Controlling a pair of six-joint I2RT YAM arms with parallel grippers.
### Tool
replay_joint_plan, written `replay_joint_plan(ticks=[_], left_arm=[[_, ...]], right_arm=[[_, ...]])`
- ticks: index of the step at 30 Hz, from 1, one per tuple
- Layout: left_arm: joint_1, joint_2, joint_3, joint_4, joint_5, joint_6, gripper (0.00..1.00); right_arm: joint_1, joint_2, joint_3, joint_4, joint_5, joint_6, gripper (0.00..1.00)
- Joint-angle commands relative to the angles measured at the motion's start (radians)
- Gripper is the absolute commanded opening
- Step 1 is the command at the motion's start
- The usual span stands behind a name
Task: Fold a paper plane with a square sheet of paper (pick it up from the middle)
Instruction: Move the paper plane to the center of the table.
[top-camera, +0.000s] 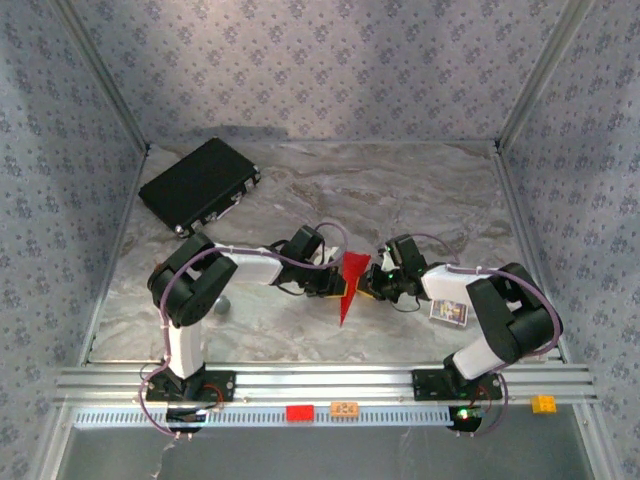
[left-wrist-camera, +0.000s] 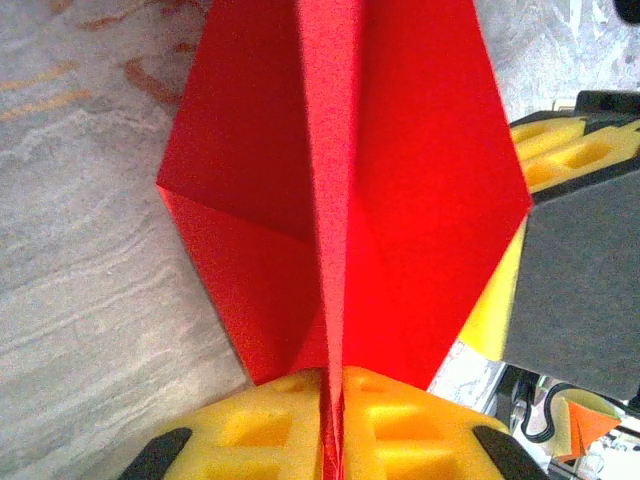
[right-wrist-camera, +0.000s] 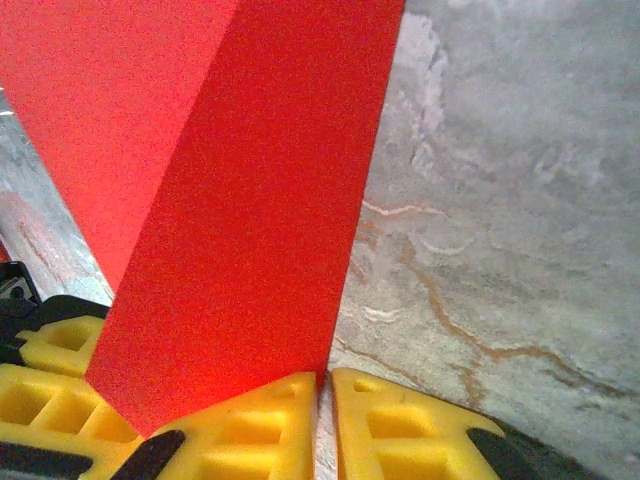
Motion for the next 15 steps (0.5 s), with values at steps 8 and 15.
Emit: replay_joint_plan(ticks=[8,15], left_arm=[[-0.051,-0.112,0.112,-0.302,-0.307,0.093,0.03],[-0.090,-0.132,0.239,-0.578,-0.615,0.119,0.03]], right_arm=[[-0.035,-0.135,-0.035,-0.045,0.079,0.002,0.16],[-0.036,-0.156,-0.036,-0.066,0.105,0.000,0.16]])
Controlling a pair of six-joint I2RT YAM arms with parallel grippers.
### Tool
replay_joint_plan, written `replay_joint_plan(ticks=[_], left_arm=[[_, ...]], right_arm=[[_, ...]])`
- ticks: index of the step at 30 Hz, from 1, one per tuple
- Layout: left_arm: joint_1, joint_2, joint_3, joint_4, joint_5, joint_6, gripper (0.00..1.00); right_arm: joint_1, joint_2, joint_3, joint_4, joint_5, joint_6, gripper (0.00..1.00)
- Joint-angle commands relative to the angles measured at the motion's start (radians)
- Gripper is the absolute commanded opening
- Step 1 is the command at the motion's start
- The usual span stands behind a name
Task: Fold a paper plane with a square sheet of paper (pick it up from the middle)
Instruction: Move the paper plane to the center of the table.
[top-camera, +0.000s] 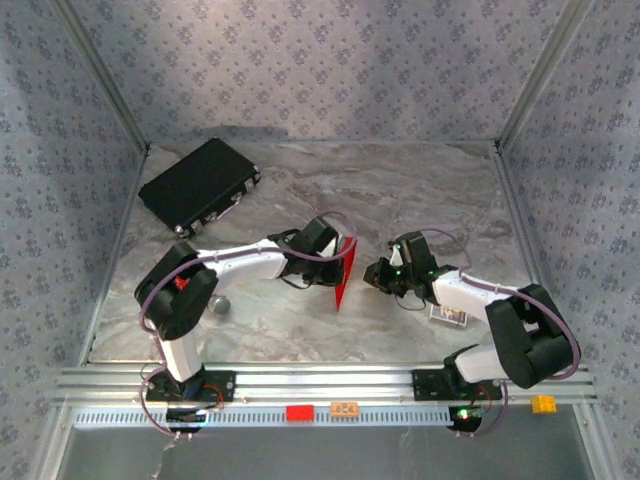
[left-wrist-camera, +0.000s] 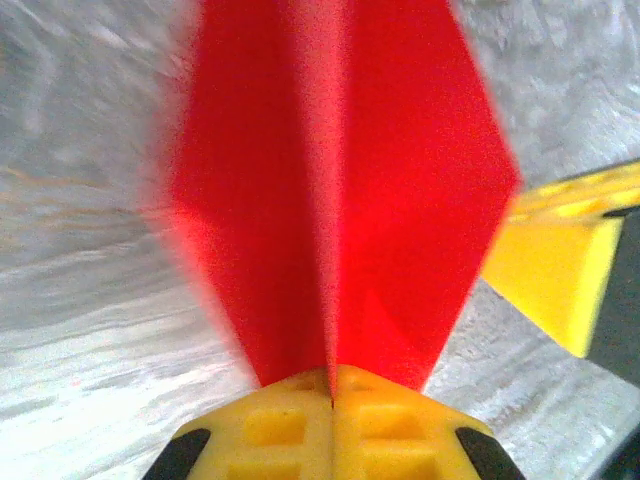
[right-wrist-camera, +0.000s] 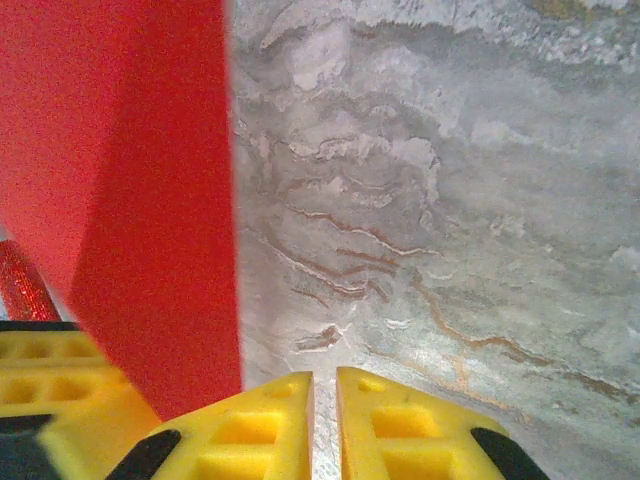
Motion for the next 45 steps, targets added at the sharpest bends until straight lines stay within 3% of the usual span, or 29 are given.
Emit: replay_joint_plan(ticks=[1,14,31,45], left_arm=[[-0.008,-0.015,0.056,-0.208,-0.195,0.028,0.03],[-0.020,0.070,0.139,-0.340,-0.250,0.016,0.03],[-0.026,0.104,0.148,-0.325,-0.220,0.029,0.14],[-0.028,0.128,0.149,-0.313,-0.207,0.034,0.15]], right_arm=[[-0.002,-0.008,-0.010,-0.042,0.030,0.000,0.16],[0.003,0.011,-0.004,-0.026,0.021,0.002,0.17],[0.009,0.047,-0.003,0.006,0.008,0.006,0.17],[0.012,0.051,-0.002,0.006,0.010,0.006,0.17]])
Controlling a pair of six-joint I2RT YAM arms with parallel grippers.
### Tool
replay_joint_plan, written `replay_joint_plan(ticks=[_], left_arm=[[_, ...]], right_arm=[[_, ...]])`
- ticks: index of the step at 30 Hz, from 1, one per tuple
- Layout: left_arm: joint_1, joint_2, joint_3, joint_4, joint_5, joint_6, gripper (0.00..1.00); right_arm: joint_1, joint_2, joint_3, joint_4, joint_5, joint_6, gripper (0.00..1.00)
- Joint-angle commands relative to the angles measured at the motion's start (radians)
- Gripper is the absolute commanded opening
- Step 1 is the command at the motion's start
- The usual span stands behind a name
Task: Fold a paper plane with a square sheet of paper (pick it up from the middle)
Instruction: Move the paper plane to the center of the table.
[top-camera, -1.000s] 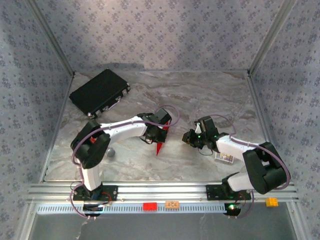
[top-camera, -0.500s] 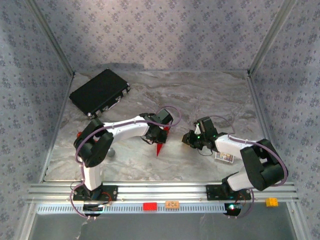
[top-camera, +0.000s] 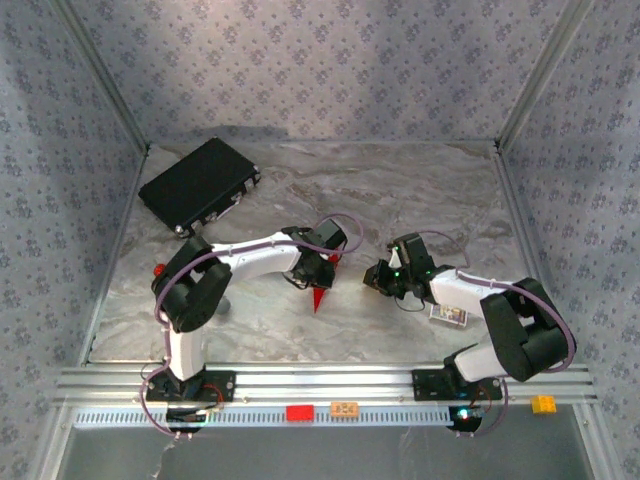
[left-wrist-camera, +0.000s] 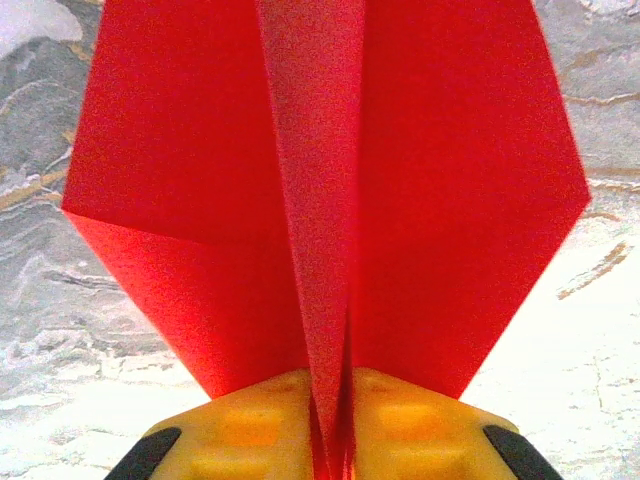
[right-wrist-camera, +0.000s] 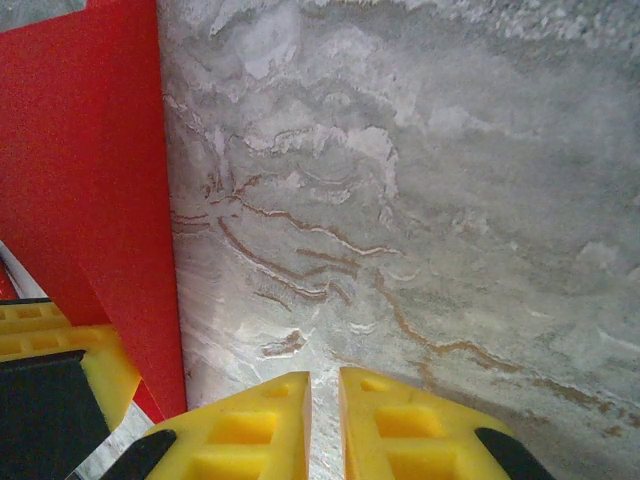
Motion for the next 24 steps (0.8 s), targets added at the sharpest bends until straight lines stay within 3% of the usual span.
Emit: replay_joint_plan(ticks=[1,14,24], left_arm=[[-0.010,0.022,0.024,-0.014,0.010,0.013,0.15],[-0.027,0.046,0.032,-0.023,-0.024,0.007,0.16],[-0.049,0.085,0.053,-0.064,-0.111,-0.051,0.20]], right_arm=[[0.004,0.011,-0.003,0.002,-0.002,0.005,0.18],[0.005,0.011,-0.001,0.003,-0.002,0.006,0.18],[0.004,-0.017,-0.002,-0.019,0.011,0.000,0.18]])
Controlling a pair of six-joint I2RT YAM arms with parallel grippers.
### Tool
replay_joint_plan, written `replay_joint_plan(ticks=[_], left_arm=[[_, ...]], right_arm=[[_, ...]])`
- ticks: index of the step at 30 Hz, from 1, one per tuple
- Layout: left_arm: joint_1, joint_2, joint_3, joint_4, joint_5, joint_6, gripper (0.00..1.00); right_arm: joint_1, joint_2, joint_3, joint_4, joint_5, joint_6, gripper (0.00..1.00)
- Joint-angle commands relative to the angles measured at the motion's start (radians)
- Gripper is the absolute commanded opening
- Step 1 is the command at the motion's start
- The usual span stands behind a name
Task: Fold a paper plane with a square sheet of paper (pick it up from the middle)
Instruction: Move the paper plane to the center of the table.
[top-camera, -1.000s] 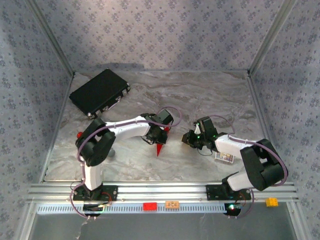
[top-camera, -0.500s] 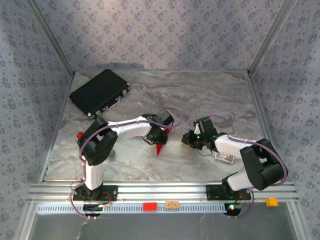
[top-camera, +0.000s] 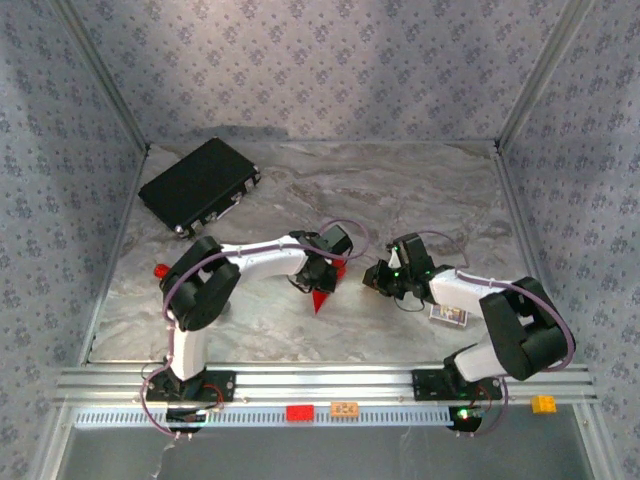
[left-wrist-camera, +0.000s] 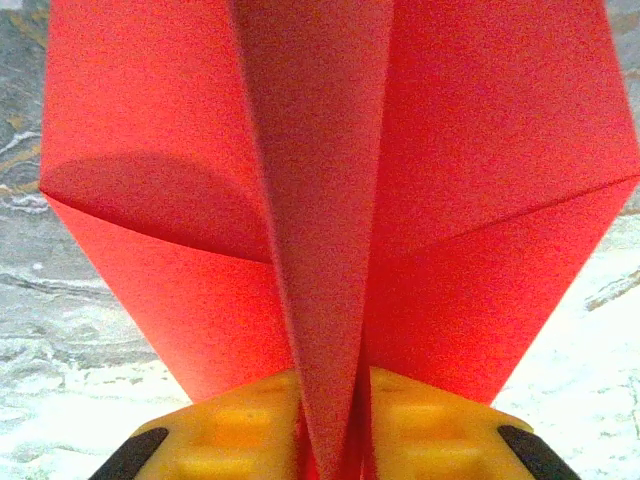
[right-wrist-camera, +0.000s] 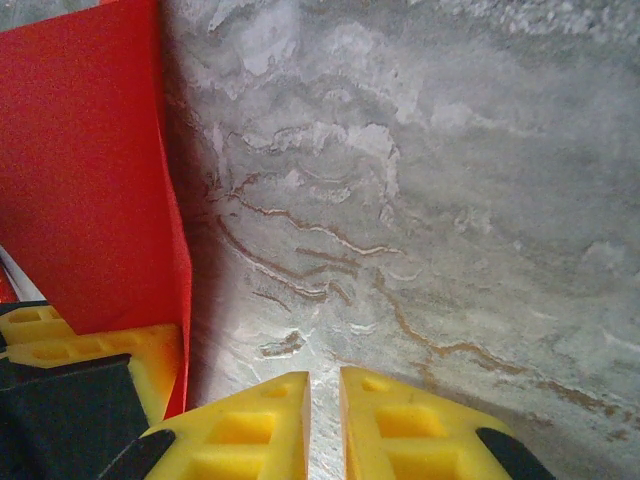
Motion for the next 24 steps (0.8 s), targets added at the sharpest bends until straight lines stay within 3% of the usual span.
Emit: replay_joint_plan(ticks=[1,14,24], left_arm=[[-0.017,0.044,0.040,-0.053,-0.064,-0.041,0.20],[-0.047,0.171,0.183,-0.197,-0.169,-0.181,0.28],[-0.047,0.235,0.253,-0.223,-0.140,-0.229,0.31]], right_arm=[[0.004,-0.031,-0.001,-0.031,0.016,-0.002,0.18],[-0.018,-0.194,-0.007,-0.138,0.072,-0.022,0.19],[-0.038,-0.226,-0.026,-0.146,0.072,-0.026,0.20]])
